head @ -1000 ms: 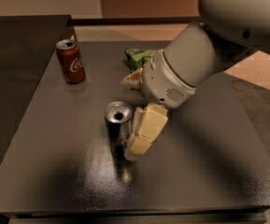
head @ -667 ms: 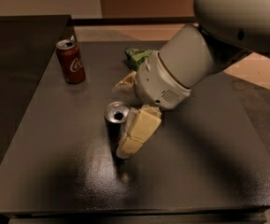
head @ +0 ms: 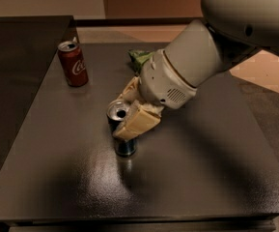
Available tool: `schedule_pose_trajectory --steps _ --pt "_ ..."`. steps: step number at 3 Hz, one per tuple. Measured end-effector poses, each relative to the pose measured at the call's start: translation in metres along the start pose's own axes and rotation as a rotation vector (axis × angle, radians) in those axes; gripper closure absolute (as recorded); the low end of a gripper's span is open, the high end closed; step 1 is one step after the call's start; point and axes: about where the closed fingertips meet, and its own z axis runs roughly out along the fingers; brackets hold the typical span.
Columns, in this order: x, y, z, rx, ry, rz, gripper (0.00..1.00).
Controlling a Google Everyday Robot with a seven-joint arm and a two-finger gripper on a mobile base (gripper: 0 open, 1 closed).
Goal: Move redbull can near coke can
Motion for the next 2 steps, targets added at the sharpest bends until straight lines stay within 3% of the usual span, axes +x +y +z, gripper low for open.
schedule_pose_trajectory --steps 1,2 --pt "-0.013 -0.023 -0.010 0.036 -0.007 0.022 0.88" --pt "-0.030 -0.061 -0.017 0.091 -0.013 0.053 1.00"
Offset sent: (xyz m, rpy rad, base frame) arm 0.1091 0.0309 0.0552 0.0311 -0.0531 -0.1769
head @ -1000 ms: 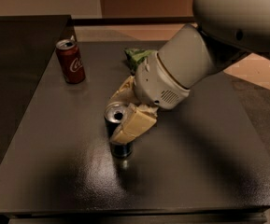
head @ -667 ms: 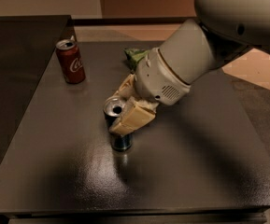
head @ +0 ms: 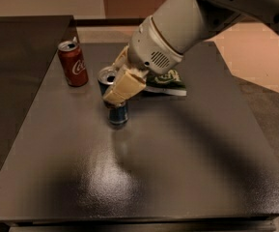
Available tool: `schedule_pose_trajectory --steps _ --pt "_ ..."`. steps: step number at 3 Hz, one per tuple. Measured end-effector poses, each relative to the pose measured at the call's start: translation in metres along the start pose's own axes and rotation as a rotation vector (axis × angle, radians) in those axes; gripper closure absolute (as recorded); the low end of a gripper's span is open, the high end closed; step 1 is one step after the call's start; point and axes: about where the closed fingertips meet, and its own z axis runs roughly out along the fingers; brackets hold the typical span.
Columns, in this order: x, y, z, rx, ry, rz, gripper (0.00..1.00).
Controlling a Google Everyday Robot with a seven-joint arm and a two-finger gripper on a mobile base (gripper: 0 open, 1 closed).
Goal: Move redbull can near coke can
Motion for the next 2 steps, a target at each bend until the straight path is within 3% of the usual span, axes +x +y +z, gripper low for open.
schedule_pose_trajectory --steps 2 --pt "-0.035 -0.067 0.031 0.056 0.010 0.049 1.00"
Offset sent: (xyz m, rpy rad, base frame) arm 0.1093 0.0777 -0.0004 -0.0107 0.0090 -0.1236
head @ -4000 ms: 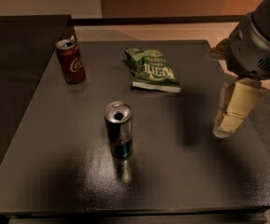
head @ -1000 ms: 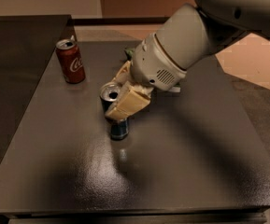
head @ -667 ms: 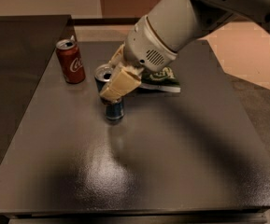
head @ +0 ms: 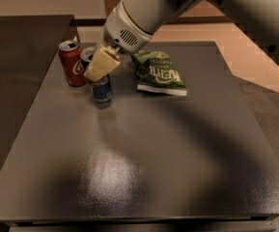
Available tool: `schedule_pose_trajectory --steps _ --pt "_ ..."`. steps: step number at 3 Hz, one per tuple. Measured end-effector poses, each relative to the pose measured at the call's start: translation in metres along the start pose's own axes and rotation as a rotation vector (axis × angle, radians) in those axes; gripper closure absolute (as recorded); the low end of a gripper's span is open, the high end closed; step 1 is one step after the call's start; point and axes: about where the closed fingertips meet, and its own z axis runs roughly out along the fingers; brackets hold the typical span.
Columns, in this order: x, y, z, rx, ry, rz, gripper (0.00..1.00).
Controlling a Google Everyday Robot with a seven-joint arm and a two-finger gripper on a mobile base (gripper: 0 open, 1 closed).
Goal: Move redbull can near coke can
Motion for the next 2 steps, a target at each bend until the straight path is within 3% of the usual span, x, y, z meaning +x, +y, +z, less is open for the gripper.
schedule_pose_trajectory --steps 2 --pt "-0.019 -0.034 0.046 -0.001 0.015 0.072 1.00"
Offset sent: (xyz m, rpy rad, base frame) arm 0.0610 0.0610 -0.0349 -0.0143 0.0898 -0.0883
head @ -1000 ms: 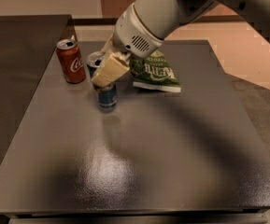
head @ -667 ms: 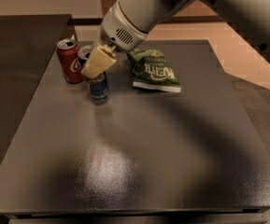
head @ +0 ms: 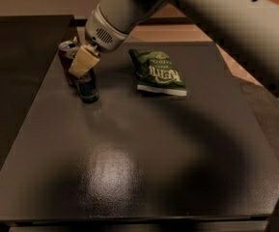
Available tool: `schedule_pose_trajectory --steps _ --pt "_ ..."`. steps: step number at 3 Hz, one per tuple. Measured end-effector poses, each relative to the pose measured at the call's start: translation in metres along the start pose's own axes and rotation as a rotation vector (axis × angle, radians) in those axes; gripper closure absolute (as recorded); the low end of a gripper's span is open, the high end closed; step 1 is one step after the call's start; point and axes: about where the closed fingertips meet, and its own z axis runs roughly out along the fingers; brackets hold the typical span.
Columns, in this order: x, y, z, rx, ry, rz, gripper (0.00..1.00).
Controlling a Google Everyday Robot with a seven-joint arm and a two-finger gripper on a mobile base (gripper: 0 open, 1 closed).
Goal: Move redbull can near coke can
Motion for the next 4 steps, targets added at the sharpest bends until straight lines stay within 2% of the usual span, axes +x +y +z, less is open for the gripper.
schedule_pose_trajectory --steps 2,4 --pt "0.013 -0.024 0.025 0.021 0.013 0.069 0.59" --pt "0.012 -0.024 0.023 0.021 0.013 0.069 0.12"
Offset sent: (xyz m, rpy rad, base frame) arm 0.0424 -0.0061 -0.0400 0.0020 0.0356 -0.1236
